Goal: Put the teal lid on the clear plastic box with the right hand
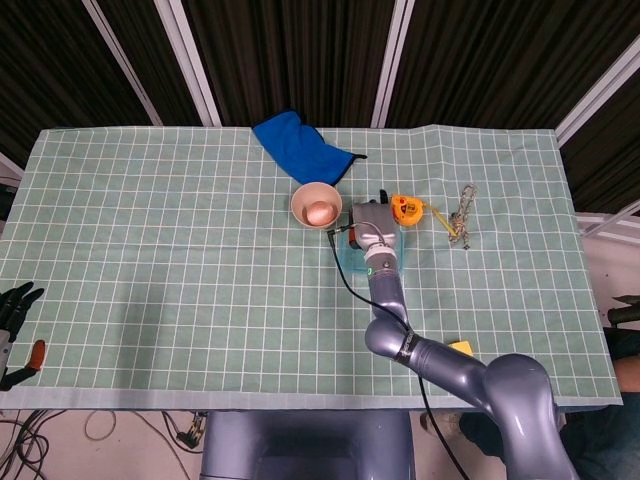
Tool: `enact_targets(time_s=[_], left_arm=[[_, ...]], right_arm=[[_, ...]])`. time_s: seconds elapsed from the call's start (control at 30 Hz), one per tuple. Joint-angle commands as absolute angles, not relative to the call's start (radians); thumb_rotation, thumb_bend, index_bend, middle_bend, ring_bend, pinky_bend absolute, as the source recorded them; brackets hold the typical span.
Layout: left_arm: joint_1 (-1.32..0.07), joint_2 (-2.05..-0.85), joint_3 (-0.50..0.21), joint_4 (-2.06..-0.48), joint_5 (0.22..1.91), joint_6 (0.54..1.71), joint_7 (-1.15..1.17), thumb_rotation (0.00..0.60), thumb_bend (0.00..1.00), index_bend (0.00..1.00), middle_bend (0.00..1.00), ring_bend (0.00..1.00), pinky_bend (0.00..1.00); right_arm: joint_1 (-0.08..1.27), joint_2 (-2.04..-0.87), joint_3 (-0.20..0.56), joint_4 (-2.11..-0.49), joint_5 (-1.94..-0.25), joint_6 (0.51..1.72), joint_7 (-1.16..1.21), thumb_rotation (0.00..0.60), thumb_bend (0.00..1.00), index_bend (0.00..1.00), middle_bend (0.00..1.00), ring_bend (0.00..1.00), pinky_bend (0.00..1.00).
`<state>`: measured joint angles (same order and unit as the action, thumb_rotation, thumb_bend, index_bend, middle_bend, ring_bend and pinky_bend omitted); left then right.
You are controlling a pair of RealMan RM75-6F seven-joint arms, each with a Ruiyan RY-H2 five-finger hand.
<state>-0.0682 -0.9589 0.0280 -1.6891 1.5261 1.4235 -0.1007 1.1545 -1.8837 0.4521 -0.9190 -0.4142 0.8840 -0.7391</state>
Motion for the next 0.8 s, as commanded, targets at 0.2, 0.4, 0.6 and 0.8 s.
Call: enact_targets(time_s=[0.2, 0.4, 0.6, 0.8], left_arm=[[-0.068, -0.959, 0.028, -1.690, 1.526, 1.424, -0.099, 0.600, 0.53, 0.08, 0.00, 0.00, 0.00], [-0.067, -0.960, 0.026, -1.694, 1.520, 1.423, -0.093, 0.600, 0.53, 0.08, 0.00, 0.00, 0.00], [-0.067, -0.960, 0.026, -1.696, 1.519, 1.424, -0.091, 0.600, 0.53, 0.08, 0.00, 0.00, 0.00], [-0.067, -0.960, 0.026, -1.695, 1.519, 1.424, -0.094, 0.600, 0.53, 0.08, 0.00, 0.00, 0.00]], right_arm=[[1.096, -1.758, 0.446, -1.094, -0.398, 0.965, -0.790, 0.600, 0.52, 0.76, 0.61, 0.30, 0.00], [1.048, -1.697, 0.412, -1.183, -0.379, 0.980, -0.805, 0.600, 0.52, 0.76, 0.61, 0.30, 0.00], [1.037, -1.701, 0.394, -1.165, -0.363, 0.962, -0.794, 0.600, 0.52, 0.76, 0.61, 0.30, 0.00], [1.044, -1.725, 0.388, -1.113, -0.363, 0.944, -0.782, 0.600, 0.52, 0.76, 0.61, 0.30, 0.00]])
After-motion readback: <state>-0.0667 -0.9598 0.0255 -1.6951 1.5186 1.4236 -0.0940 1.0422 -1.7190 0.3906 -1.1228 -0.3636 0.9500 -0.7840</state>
